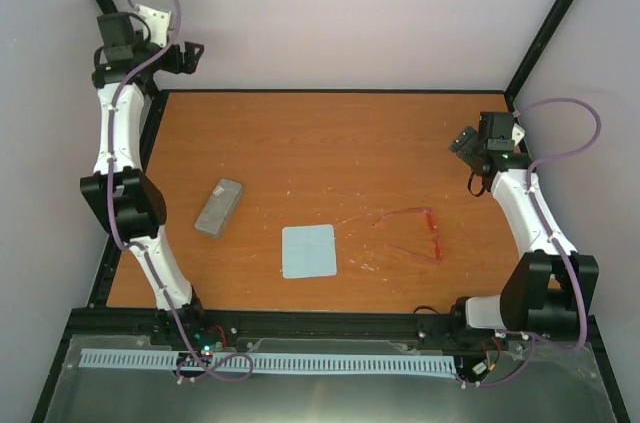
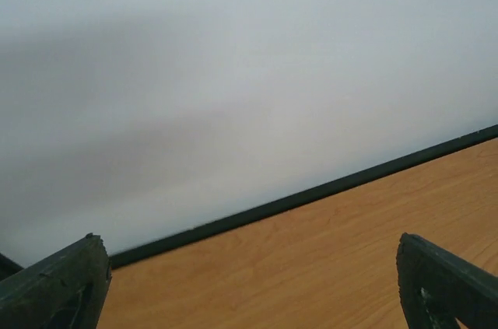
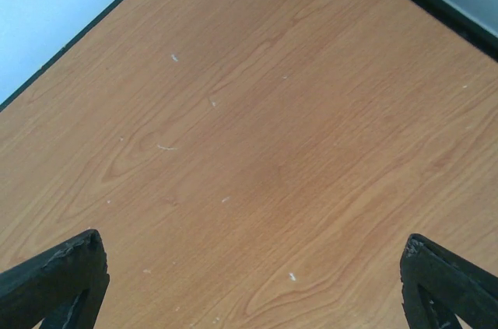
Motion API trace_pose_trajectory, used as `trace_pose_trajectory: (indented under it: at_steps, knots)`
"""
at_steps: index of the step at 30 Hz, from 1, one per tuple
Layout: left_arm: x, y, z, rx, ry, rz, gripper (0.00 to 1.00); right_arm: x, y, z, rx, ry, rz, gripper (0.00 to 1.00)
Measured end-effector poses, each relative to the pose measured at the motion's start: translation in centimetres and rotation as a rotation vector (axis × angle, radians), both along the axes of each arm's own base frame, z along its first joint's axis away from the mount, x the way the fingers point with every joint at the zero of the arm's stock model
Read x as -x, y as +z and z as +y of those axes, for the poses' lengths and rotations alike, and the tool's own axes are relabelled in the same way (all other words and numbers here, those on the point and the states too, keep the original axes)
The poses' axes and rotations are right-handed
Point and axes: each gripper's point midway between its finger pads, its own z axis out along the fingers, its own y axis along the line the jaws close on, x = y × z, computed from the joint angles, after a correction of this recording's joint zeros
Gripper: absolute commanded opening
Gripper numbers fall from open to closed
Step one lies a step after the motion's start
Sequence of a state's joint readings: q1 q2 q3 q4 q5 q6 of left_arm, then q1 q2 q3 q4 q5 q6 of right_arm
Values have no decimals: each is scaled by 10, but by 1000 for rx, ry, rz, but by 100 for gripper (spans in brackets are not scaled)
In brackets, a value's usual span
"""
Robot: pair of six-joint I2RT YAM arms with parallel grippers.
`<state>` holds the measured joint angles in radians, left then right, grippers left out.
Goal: Organize the sunglasses
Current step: Pick up the sunglasses case from the center of the board.
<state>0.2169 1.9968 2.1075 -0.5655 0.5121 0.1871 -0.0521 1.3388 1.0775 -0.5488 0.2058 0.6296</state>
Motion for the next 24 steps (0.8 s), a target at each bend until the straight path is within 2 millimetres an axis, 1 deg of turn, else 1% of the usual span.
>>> trace_pose_trajectory:
  at_steps: [1, 3, 4, 5, 6, 7, 9, 10, 11, 14, 15, 17, 19, 21, 23, 24]
  knots:
    - [4, 12, -2, -18, -16, -28, 96, -3, -2, 2, -9, 7, 0, 100]
    - [13, 24, -7, -54, -51, -55, 95, -9, -5, 6, -30, 30, 7, 100]
    - [18, 25, -10, -77, -76, -55, 95, -13, -6, 10, -43, 47, 7, 100]
    - [22, 22, -13, -103, -98, -49, 95, -18, -5, 13, -57, 67, -1, 100]
    - [28, 14, -17, -130, -125, -30, 95, -24, -2, 18, -75, 90, -18, 100]
    - [32, 5, -20, -150, -146, -8, 95, -30, 1, 25, -101, 125, -45, 100]
    - [43, -23, -24, -191, -186, 64, 94, -41, 10, 40, -160, 197, -105, 100]
    - [51, -45, -27, -207, -210, 125, 93, -47, 15, 48, -189, 234, -131, 100]
    - [57, -59, -29, -213, -226, 166, 93, -53, 19, 57, -220, 274, -143, 100]
    - [82, -115, -31, -225, -253, 347, 90, -76, 26, 81, -225, 362, -135, 99]
    - [89, -129, -32, -228, -253, 399, 90, -83, 28, 92, -209, 395, -125, 99]
    - [108, -158, -33, -245, -250, 513, 90, -93, 32, 121, -186, 475, -107, 98]
    - [124, -175, -37, -271, -252, 587, 90, -94, 28, 147, -178, 536, -80, 98]
    - [144, -190, -45, -302, -264, 652, 90, -88, 14, 167, -179, 584, -28, 98]
    - [164, -198, -52, -335, -273, 704, 91, -82, 0, 176, -182, 606, 25, 98]
    - [171, -201, -54, -348, -278, 720, 91, -81, -6, 178, -184, 610, 44, 98]
